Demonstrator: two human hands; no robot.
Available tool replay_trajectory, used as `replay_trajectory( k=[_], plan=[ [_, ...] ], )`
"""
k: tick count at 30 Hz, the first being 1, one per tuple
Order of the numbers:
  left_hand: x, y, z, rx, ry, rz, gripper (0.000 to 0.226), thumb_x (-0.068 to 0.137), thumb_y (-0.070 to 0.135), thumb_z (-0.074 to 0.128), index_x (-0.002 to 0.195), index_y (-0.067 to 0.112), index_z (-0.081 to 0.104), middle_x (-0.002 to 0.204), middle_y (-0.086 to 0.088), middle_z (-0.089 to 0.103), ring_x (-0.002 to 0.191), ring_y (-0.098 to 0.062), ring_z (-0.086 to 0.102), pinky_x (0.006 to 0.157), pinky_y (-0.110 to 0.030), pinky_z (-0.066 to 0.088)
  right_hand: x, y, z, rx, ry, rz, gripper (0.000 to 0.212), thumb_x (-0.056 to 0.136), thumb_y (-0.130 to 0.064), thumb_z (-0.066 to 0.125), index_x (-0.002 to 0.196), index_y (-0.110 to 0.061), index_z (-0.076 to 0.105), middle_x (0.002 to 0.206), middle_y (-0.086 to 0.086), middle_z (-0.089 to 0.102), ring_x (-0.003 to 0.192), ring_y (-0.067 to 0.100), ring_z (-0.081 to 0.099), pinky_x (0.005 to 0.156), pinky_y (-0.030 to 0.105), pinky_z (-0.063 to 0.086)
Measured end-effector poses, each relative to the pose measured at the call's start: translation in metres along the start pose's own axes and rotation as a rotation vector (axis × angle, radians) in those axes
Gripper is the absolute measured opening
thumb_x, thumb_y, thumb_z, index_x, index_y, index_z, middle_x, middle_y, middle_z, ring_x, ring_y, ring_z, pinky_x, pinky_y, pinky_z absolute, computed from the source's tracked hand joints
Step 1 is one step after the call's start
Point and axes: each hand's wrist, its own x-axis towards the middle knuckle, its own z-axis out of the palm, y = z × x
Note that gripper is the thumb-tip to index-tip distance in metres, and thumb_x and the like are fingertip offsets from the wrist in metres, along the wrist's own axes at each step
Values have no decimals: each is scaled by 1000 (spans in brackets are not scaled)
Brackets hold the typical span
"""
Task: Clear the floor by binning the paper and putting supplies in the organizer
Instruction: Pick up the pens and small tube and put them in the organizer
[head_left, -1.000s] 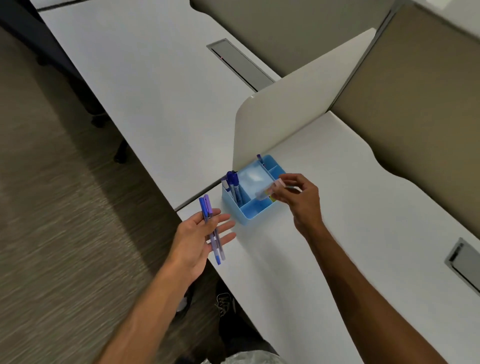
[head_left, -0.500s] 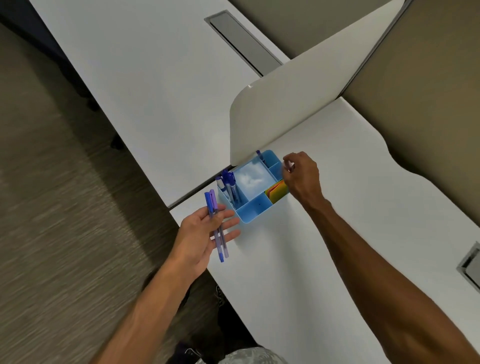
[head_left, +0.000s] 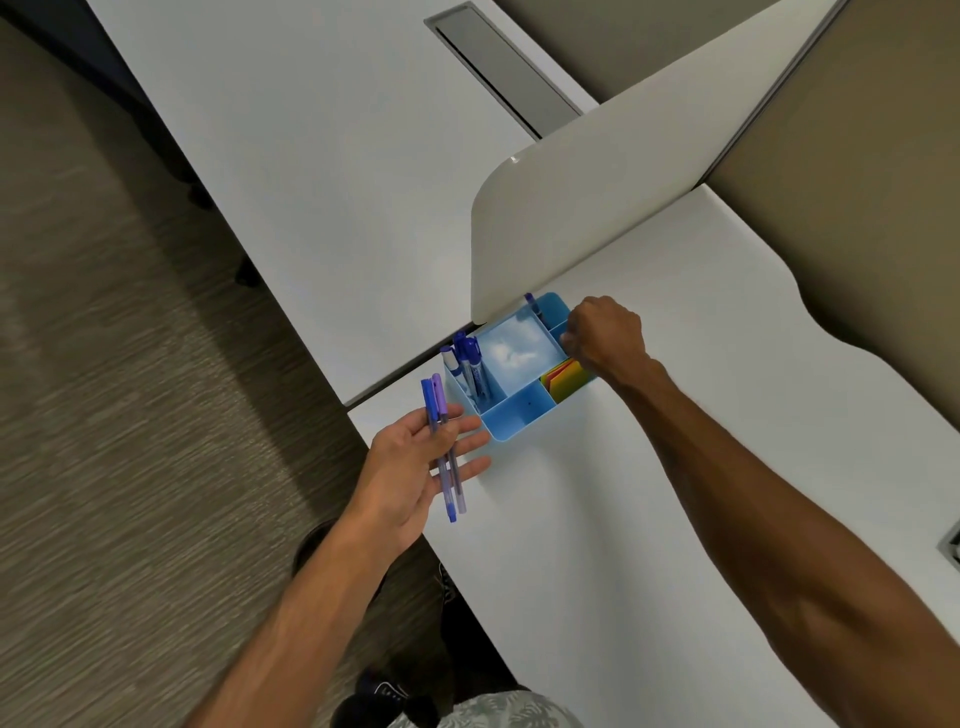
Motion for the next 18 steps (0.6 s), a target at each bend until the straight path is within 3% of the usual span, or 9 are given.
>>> replay_trajectory(
  k=[2,6,12,15,18],
  plan=[
    [0,0,1,2,-1,-3,24,100,13,55,122,9,62,110,-10,77,101,-29,75,82,-44,63,4,0,1,-7,-27,14,14,87,-20,66,84,-8,73,72,5,59,67,21,56,57,28,38],
    [-2,1,1,6,-7,3,23,100,12,55,121,10,62,109,-10,77,101,-29,75,84,-45,62,10,-1,5,-39,-34,20,18,88,-26,69,93,-9,73,78,8,66,72,27,66,67,35,54],
    [-2,3,-1,24,-12,8,23,100,9,54,120,10,63,111,-11,77,102,-28,75,87,-48,60,14,4,8,-31,-46,56,27,82,-31,75,101,-11,74,89,10,72,77,29,67,72,38,59],
    [-2,4,-1,44,-17,9,22,100,8,54,120,10,64,112,-13,76,103,-28,74,88,-48,60,6,4,-3,108,-49,92,29,82,-35,75,105,-17,74,100,6,73,86,26,67,77,39,58],
    [-2,5,0,85,-24,11,23,99,8,54,120,9,64,111,-12,76,103,-28,75,90,-46,60,-15,-9,-21,382,58,70,23,85,-38,71,102,-23,76,92,3,75,80,21,68,74,38,60]
  ],
)
